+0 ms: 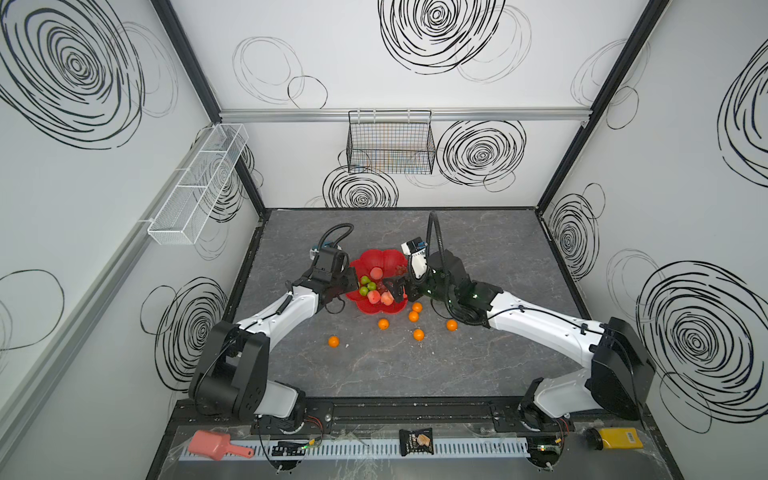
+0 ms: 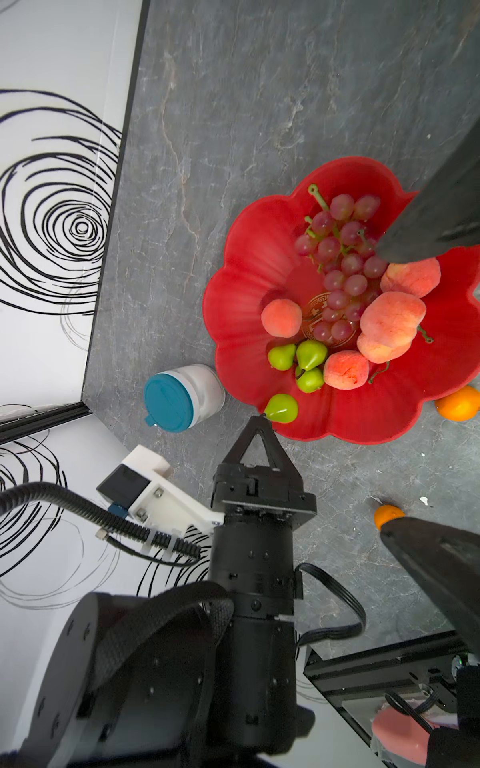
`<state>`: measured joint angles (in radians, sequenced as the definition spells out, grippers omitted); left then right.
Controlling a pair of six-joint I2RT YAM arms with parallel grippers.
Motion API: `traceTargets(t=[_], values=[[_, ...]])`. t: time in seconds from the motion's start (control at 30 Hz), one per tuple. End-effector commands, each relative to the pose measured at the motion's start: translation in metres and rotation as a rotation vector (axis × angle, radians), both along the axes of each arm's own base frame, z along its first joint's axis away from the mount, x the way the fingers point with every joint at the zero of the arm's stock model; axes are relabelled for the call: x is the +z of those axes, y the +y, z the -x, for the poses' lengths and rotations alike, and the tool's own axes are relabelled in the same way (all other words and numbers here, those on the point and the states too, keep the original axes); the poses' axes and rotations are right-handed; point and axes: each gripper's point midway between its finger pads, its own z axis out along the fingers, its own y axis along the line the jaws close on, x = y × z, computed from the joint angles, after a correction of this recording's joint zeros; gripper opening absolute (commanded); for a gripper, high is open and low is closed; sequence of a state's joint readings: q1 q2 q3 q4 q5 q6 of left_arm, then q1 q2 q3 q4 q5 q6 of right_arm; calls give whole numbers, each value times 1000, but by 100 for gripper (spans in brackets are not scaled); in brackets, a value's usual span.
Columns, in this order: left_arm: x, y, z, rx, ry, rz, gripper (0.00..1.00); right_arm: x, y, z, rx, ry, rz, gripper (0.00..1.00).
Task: Place and organize the fake fruits in the fruit bowl
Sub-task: 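Carry the green pear into the bowl with the left gripper and release it, then raise the left gripper and lower it to an orange fruit beside the bowl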
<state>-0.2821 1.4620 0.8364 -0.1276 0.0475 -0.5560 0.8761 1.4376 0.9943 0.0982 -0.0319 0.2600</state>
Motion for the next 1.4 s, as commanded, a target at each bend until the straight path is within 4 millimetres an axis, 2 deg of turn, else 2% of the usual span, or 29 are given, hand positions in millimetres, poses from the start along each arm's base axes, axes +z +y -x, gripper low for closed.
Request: traceTargets(t=[0.0, 0.1, 0.2, 0.37, 0.6, 0.73, 0.97, 1.2, 1.37], values=[[5, -3, -16, -5, -33, 12, 0, 2, -2, -4, -14, -45, 2, 100], [-2, -2, -17, 0, -12, 4, 1, 1, -5, -3, -15, -44, 10, 100], [-6, -1, -16, 6, 2, -4, 18, 1, -8, -1, -13, -36, 21, 100], [-5, 1, -15, 13, 3, -16, 30, 0, -15, 0, -34, -35, 32, 100], [23, 2, -3, 21, -47, -54, 40, -4, -28, 7, -60, 9, 45, 100], [39, -3, 15, 4, -81, -74, 45, -14, -36, 14, -78, 59, 54, 100], [48, -23, 62, -77, -117, -80, 50, -40, -58, 34, -119, 198, 78, 99], [37, -48, 105, -172, -135, -64, 55, -69, -70, 64, -62, 344, 92, 95], [19, -69, 124, -241, -121, -86, 59, -76, -80, 70, -77, 384, 81, 95]])
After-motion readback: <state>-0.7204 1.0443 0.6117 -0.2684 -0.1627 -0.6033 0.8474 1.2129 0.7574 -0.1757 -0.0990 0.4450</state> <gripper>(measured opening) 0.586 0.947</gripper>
